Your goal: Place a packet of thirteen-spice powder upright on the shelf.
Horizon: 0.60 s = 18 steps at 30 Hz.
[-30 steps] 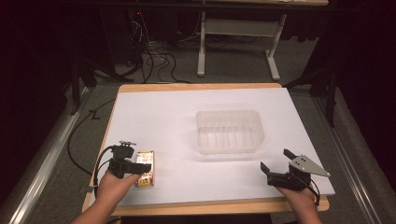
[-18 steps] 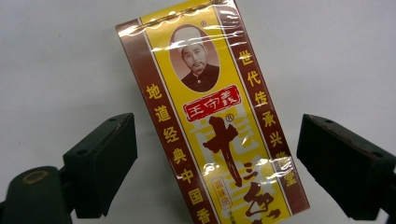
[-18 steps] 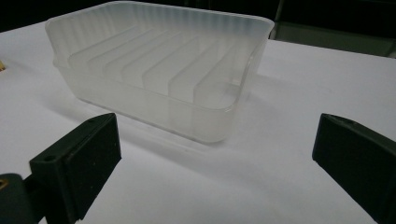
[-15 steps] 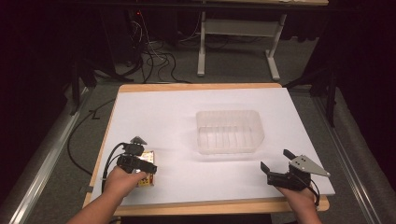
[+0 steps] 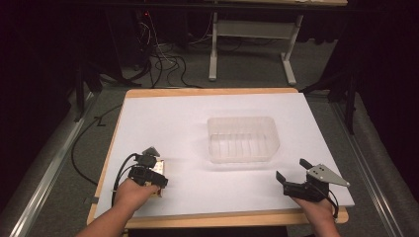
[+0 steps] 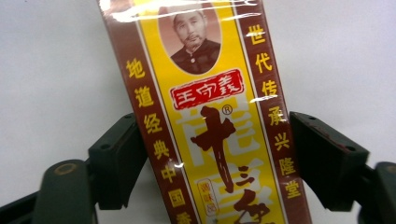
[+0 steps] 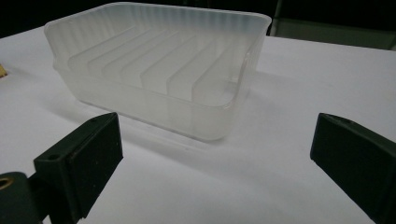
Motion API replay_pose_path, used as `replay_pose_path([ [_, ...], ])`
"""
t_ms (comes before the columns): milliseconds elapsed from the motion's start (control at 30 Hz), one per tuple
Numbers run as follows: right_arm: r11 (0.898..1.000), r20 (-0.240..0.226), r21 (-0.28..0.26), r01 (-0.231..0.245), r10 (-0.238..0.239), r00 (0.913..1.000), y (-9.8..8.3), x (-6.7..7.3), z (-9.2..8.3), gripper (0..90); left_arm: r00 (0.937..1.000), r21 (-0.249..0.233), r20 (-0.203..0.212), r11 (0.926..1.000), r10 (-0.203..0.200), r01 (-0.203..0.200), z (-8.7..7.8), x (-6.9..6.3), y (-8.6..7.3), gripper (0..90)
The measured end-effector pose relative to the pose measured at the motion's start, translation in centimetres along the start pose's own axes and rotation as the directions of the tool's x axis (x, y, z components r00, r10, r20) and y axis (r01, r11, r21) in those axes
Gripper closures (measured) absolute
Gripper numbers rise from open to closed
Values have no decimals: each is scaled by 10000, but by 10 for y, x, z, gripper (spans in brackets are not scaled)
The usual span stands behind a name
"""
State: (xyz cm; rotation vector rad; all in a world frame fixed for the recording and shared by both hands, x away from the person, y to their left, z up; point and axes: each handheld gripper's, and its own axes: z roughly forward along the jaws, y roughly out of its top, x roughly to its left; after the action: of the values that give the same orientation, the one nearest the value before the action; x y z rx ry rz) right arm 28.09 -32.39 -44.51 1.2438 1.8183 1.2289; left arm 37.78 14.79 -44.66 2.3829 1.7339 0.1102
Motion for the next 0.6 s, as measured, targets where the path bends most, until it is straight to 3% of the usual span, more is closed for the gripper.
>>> replay_pose_path([
  [133, 10000, 6, 5, 46, -46, 10000, 0, 0, 0, 33, 9987, -126, -288, 9990, 421, -425, -3, -1, -2, 303],
  [333, 10000, -20, 57, 31, -31, 10000, -1, 1, 2, 43, 9977, -338, -349, 9976, 588, -600, -4, 2, -4, 311],
  [600, 9999, 10, 38, -104, 104, 9999, -1, -1, 4, 61, 9935, -1039, 110, 9884, 1129, -1111, -9, 0, -8, 316],
])
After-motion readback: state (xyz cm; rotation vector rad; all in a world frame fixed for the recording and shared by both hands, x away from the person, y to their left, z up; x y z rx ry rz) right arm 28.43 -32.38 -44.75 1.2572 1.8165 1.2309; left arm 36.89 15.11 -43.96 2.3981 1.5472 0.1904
